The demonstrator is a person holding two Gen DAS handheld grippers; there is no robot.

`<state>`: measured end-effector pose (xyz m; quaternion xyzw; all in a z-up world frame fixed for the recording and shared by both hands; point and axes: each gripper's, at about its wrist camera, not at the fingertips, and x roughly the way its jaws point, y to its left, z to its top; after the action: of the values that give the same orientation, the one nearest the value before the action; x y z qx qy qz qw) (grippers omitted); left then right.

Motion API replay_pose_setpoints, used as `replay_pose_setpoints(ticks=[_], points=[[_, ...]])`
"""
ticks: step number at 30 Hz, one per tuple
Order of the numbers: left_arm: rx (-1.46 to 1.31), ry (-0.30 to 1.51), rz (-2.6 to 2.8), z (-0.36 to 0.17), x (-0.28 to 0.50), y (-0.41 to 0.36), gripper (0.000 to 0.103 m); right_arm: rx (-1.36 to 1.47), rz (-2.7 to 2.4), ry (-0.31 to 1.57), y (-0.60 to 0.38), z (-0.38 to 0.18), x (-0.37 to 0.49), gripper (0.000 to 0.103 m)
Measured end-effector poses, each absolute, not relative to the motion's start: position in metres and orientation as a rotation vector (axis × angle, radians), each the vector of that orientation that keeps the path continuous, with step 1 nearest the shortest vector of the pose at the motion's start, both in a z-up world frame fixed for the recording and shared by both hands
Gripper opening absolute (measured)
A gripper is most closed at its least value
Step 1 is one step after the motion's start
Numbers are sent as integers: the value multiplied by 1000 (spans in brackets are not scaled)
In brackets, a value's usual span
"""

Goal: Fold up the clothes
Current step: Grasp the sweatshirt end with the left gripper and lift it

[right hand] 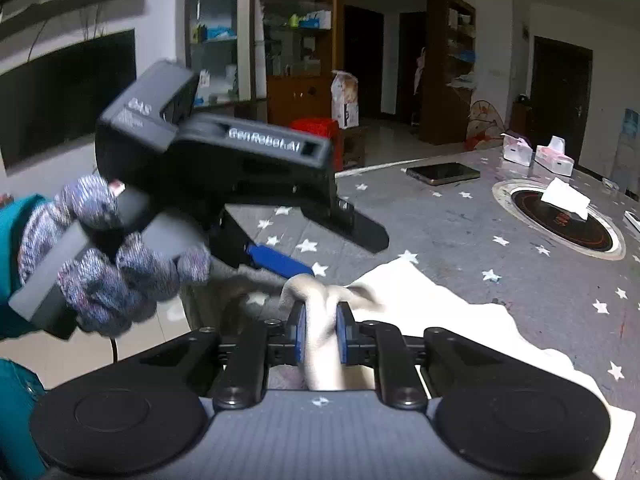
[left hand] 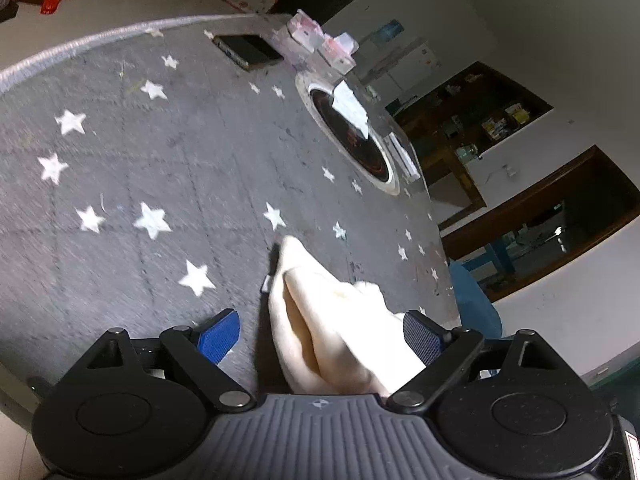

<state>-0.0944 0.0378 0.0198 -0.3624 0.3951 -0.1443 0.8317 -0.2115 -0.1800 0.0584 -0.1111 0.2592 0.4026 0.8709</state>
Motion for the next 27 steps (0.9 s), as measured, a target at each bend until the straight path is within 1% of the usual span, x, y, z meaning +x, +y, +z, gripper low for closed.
replay_pose_setpoints(ticks=[7, 8, 9, 11, 14, 15, 17, 20, 22, 27], points=[[-862, 898, -326, 9, -87, 27, 89, -199, 850, 532, -189, 63, -211, 14], [-872, 906, -334, 8, -86, 26, 84, -198, 852, 532, -189, 63, -210, 14], [-881, 915, -342, 6, -84, 24, 81, -197, 855, 533, -188, 62, -210, 14], [-899, 926, -348, 3, -82, 22, 70, -195, 860, 533, -188, 61, -210, 14], [-920, 935, -346, -2, -81, 22, 59, -191, 869, 534, -189, 59, -210, 14], [-927, 941, -344, -4, -81, 22, 51, -190, 872, 535, -189, 59, -210, 14], [-933, 948, -346, -7, -80, 22, 41, -188, 877, 535, -189, 58, -211, 14], [-913, 952, -341, -9, -78, 19, 31, -187, 883, 545, -188, 55, -211, 15], [-900, 950, -341, -9, -77, 19, 30, -183, 881, 548, -191, 54, -212, 18], [-835, 933, -347, -6, -76, 16, 30, -132, 834, 561, -210, 54, -213, 27]])
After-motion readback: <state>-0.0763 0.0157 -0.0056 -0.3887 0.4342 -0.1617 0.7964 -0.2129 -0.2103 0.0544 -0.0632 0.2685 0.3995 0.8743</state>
